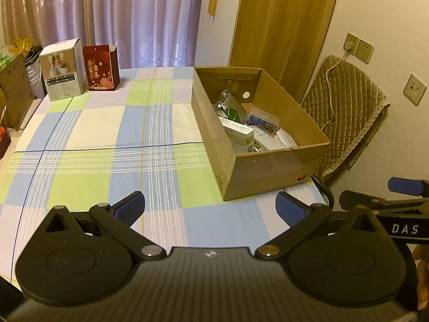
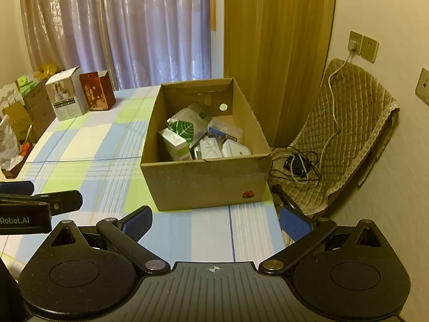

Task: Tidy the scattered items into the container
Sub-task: 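Withdraw both tools up and away from the filled box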

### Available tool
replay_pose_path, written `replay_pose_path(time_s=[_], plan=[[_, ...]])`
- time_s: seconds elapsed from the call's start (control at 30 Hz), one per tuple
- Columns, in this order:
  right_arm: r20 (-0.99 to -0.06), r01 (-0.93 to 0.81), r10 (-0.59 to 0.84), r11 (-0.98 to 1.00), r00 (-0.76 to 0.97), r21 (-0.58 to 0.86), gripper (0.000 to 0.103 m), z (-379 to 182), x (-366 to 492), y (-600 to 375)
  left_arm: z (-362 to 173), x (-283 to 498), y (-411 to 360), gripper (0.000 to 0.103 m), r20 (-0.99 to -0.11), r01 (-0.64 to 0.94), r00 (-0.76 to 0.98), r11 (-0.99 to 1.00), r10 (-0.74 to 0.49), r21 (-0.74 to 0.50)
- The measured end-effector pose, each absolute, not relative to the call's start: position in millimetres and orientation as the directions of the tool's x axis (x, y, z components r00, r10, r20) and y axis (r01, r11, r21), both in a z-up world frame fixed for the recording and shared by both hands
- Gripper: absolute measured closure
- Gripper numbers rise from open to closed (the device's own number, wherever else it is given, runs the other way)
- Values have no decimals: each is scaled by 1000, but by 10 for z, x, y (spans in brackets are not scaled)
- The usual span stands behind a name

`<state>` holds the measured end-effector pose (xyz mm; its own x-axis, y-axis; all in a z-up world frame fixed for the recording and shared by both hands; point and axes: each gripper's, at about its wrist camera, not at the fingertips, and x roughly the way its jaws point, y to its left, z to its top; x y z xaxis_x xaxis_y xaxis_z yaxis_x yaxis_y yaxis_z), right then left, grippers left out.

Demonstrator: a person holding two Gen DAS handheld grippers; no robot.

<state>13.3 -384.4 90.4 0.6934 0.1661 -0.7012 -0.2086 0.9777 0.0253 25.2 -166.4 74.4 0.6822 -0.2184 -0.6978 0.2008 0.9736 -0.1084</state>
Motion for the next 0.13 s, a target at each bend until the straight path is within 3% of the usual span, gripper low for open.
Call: replay_pose_path(time_s=[0.13], plan=[[-705, -205, 164, 978, 690, 27, 0, 876, 124, -3844, 743, 241, -1665, 1, -692, 199, 691, 975, -208, -94]])
